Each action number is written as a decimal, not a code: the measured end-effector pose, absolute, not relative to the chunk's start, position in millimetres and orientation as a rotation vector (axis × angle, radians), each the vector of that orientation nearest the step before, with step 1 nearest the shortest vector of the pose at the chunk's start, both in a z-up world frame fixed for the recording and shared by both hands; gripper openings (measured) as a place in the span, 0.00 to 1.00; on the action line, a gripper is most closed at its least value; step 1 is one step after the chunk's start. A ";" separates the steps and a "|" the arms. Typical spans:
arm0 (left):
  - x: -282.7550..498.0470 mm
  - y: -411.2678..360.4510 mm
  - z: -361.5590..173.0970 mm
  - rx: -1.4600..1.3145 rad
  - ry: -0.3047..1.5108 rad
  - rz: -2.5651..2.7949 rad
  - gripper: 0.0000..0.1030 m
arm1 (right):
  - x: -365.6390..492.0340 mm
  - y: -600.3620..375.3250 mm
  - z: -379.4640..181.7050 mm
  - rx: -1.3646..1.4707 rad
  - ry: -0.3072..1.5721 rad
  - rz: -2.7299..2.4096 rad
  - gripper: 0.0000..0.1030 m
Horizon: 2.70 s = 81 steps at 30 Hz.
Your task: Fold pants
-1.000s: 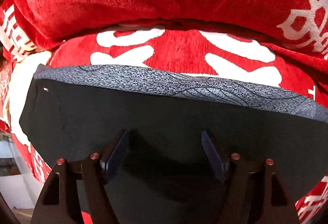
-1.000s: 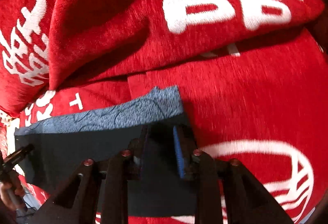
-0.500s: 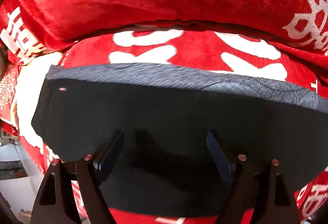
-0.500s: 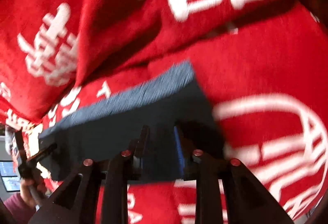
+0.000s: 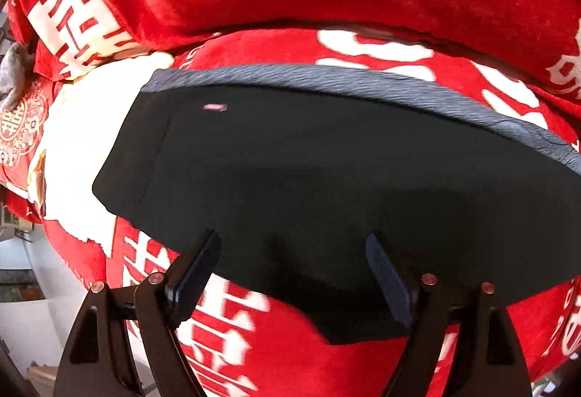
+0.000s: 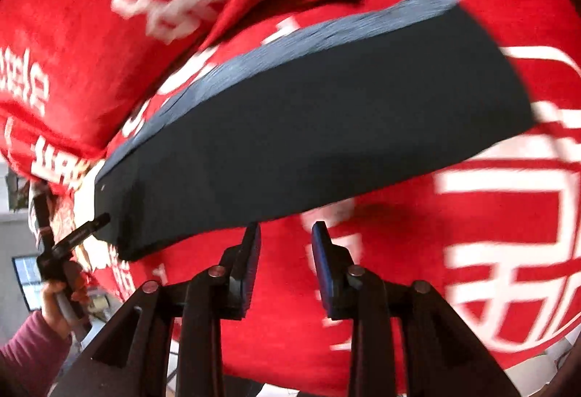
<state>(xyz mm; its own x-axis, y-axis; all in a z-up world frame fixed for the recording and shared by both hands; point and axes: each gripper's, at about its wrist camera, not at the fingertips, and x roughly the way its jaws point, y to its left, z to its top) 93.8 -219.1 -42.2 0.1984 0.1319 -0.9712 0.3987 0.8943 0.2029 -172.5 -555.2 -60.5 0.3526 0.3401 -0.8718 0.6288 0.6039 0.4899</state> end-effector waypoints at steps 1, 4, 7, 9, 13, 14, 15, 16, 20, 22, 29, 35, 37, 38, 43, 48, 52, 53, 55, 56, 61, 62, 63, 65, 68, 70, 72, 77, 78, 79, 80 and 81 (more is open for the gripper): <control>98.4 -209.2 -42.7 0.456 1.373 -0.205 0.81 | -164.3 -539.6 -57.0 0.955 1.248 -0.209 0.31; 113.8 -180.7 -43.1 0.445 1.376 -0.232 0.81 | -131.6 -492.3 -47.6 0.921 1.248 -0.149 0.31; 133.0 -147.5 -34.4 0.449 1.351 -0.265 0.81 | -79.3 -444.2 -37.4 0.833 1.262 -0.069 0.35; 145.9 -126.3 -28.8 0.450 1.319 -0.290 0.81 | -36.7 -416.0 -29.0 0.737 1.273 -0.004 0.39; 175.8 -90.9 -32.3 0.461 1.254 -0.314 0.81 | 63.8 -349.0 -14.7 0.534 1.288 0.157 0.41; 181.5 -86.0 -36.0 0.450 1.249 -0.330 0.81 | 91.2 -331.4 -13.4 0.482 1.294 0.202 0.41; 186.1 -82.4 -42.0 0.439 1.251 -0.349 0.81 | 110.2 -315.7 -11.3 0.438 1.297 0.231 0.41; 189.2 -80.3 -47.4 0.436 1.257 -0.362 0.81 | 130.4 -302.8 -10.7 0.394 1.301 0.264 0.41; 189.8 -69.8 -75.9 0.429 1.276 -0.387 0.81 | 228.2 -249.4 -24.9 0.313 1.338 0.405 0.45; 186.8 -65.2 -77.1 0.400 1.246 -0.402 0.82 | 260.3 -233.0 -34.9 0.327 1.361 0.433 0.55; 187.1 -54.7 -77.9 0.331 1.221 -0.435 0.82 | 323.2 -180.5 -77.9 0.260 1.434 0.435 0.55; 183.7 -52.6 -76.8 0.326 1.199 -0.446 0.82 | 343.2 -164.9 -109.5 0.252 1.515 0.453 0.55; 184.3 -52.0 -77.0 0.318 1.200 -0.450 0.82 | 345.6 -166.2 -116.6 0.307 1.532 0.460 0.51; 184.4 -50.3 -76.4 0.315 1.202 -0.452 0.82 | 344.0 -165.6 -113.9 0.319 1.518 0.485 0.29; 181.4 -43.2 -70.2 0.295 1.232 -0.456 0.82 | 338.6 -156.5 -83.5 0.333 1.465 0.588 0.07; 177.0 -28.6 -60.8 0.264 1.248 -0.443 0.82 | 343.4 -131.5 -72.2 0.309 1.461 0.648 0.07; 179.8 -28.4 -66.7 0.304 1.255 -0.425 0.82 | 345.4 -116.6 -111.0 0.201 1.506 0.502 0.08; 182.5 -28.1 -65.4 0.293 1.260 -0.426 0.82 | 343.2 -119.1 -118.1 0.226 1.507 0.452 0.12; 192.4 -27.2 -60.5 0.261 1.264 -0.420 0.82 | 337.4 -128.1 -108.6 0.304 1.457 0.398 0.20; 194.7 -24.7 -56.3 0.256 1.259 -0.414 0.82 | 331.7 -135.1 -98.2 0.303 1.427 0.368 0.24; 236.4 -37.6 -46.3 0.252 1.218 -0.379 0.82 | 281.7 -185.9 -51.0 0.316 1.321 0.269 0.24; 246.2 -44.3 -49.6 0.268 1.222 -0.372 0.82 | 272.4 -198.1 -48.7 0.344 1.321 0.250 0.24; 255.8 -50.6 -54.7 0.283 1.227 -0.358 0.82 | 256.6 -213.5 -49.2 0.379 1.331 0.218 0.24; 274.7 -62.5 -71.1 0.289 1.246 -0.343 0.82 | 239.4 -235.3 -57.0 0.388 1.366 0.160 0.24; 292.7 -74.8 -96.5 0.318 1.310 -0.311 0.82 | 204.2 -272.9 -82.9 0.374 1.442 -0.030 0.24; 296.2 -77.7 -91.1 0.313 1.306 -0.298 0.82 | 172.1 -315.1 -90.0 0.433 1.437 -0.201 0.23; 288.8 -81.7 -79.7 0.351 1.289 -0.304 0.82 | 130.3 -357.8 -81.7 0.605 1.355 -0.318 0.24; 260.9 -110.9 -65.5 0.378 1.291 -0.394 0.82 | 12.3 -400.7 -67.9 1.038 1.181 -0.342 0.24; 254.8 -116.6 -68.6 0.386 1.302 -0.408 0.82 | -11.2 -394.4 -71.3 1.125 1.166 -0.323 0.24; 248.8 -122.4 -76.8 0.404 1.325 -0.420 0.82 | -26.9 -388.1 -75.4 1.196 1.157 -0.299 0.24; 229.8 -124.4 -85.0 0.420 1.336 -0.418 0.83 | -40.5 -379.8 -81.3 1.266 1.155 -0.274 0.25; 218.6 -124.6 -91.2 0.442 1.301 -0.400 0.87 | -51.3 -370.8 -87.7 1.324 1.152 -0.249 0.25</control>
<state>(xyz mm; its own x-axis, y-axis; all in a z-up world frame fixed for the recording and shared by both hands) 218.6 -124.6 -91.2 0.2212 -0.0352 -0.9746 0.5183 0.8508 0.0869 -51.3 -370.8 -87.7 0.4692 0.4448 -0.7629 0.7206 0.3065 0.6219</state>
